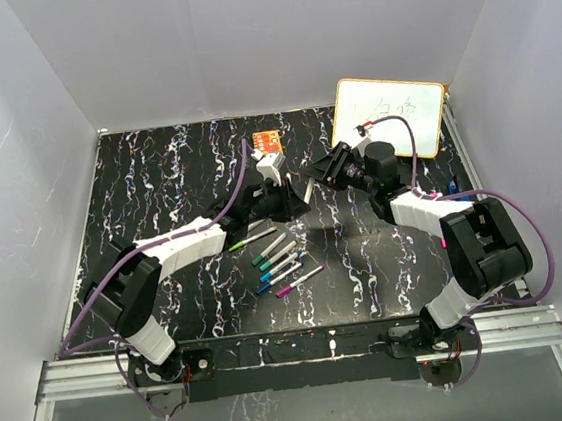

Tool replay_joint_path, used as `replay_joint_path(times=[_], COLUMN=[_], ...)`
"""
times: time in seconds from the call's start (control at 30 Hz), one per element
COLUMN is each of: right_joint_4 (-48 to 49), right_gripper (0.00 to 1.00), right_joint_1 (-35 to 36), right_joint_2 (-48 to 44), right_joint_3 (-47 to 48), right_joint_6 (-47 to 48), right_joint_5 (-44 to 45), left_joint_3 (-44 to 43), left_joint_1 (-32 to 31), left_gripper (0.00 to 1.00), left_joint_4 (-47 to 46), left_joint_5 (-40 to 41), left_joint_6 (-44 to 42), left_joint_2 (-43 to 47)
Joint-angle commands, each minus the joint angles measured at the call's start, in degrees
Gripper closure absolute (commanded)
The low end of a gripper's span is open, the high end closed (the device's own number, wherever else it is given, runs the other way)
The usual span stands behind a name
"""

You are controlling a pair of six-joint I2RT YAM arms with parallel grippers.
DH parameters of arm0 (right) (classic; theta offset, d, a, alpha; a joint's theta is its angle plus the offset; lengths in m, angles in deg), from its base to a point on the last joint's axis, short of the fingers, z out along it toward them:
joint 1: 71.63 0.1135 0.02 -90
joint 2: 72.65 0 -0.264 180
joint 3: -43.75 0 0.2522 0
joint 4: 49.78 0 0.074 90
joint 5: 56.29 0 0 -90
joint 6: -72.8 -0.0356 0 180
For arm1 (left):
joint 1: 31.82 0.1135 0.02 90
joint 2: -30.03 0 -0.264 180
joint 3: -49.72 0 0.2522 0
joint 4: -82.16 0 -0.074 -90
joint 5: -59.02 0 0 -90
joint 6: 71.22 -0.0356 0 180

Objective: Open the pen caps

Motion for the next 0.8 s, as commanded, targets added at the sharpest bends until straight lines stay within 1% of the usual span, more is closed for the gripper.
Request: replay_joint_path(times=[0.0, 0.57, 0.7, 0.77], right_joint_4=[2.4, 2.2, 2.3, 2.3], right_gripper=[0.67, 0.69, 0.75, 0.81], right_joint_1=[-0.3, -0.3, -0.3, -0.3], right_joint_2=[-0.3, 0.3, 0.3, 0.4], right_joint_3=[1.6, -0.9, -1.3, -1.3], right_joint_6=[0.6, 2.1, 2.1, 2.2], right_joint_5=[-1.5, -3.2, -3.1, -3.2], left_joint_3=[-1.5, -5.5, -5.8, -5.9], left_joint_1=[-0.1, -0.1, -0.1, -0.1], left_gripper=[1.0, 1.0, 1.0, 1.0], left_joint_4=[0.6, 0.6, 0.6, 0.5], left_joint_5=[1.6, 0.8, 0.7, 0.6], left_joint_6=[0.9, 1.4, 1.4, 1.4], left_joint_2=[-0.3, -2.7, -2.9, -3.2])
